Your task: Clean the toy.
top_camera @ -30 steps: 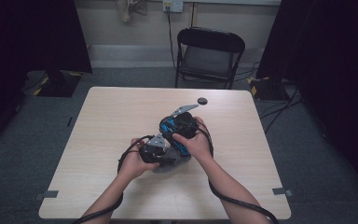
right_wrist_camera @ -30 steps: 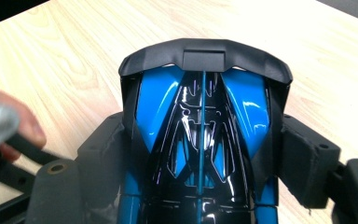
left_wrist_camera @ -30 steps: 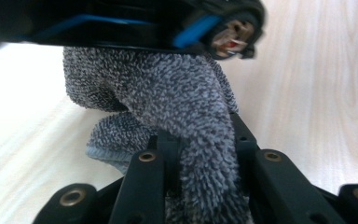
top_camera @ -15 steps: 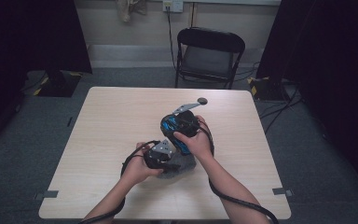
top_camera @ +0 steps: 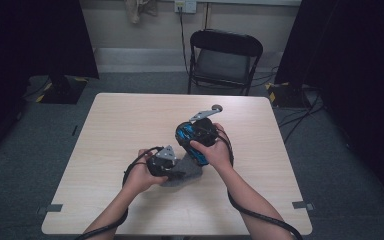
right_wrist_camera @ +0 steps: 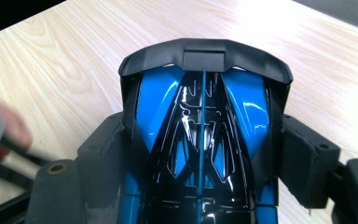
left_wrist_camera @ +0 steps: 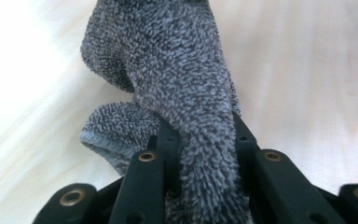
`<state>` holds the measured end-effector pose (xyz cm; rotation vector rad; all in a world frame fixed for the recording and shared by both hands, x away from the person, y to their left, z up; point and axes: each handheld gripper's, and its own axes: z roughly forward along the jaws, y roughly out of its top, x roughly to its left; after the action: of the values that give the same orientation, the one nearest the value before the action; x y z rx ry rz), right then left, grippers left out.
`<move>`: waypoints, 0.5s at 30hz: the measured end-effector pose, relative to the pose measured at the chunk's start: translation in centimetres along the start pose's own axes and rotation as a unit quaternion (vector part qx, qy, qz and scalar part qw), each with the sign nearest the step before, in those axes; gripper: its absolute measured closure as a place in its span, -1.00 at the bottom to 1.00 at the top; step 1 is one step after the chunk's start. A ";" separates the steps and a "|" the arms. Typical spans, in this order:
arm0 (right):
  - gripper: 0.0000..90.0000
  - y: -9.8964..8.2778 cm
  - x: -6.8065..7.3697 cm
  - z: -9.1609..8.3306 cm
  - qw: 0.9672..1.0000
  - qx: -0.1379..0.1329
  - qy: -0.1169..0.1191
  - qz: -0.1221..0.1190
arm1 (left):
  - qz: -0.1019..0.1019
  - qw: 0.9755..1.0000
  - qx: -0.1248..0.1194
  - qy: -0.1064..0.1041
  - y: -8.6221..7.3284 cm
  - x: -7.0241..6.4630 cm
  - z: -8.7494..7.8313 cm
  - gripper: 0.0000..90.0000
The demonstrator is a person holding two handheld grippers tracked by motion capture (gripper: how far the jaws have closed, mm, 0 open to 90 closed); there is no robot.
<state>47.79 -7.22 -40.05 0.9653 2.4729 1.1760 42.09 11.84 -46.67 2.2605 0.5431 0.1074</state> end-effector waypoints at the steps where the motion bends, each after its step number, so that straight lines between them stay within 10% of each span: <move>1: -0.43 0.0 0.1 -0.1 1.000 -0.003 0.003 0.000 | -0.011 1.000 -0.005 0.016 0.0 0.9 -0.6 0.62; 8: -0.43 -0.2 0.9 -0.1 1.000 -0.001 0.014 -0.011 | -0.057 0.996 -0.027 0.067 0.0 3.9 -2.5 0.62; 15: -0.43 -0.8 1.5 0.7 1.000 0.007 0.015 -0.014 | -0.044 0.997 -0.033 0.058 0.5 3.3 -2.6 0.61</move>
<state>46.60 -6.17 -41.00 0.9205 2.5115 1.1746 44.59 14.74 -44.83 2.1726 0.6909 0.2092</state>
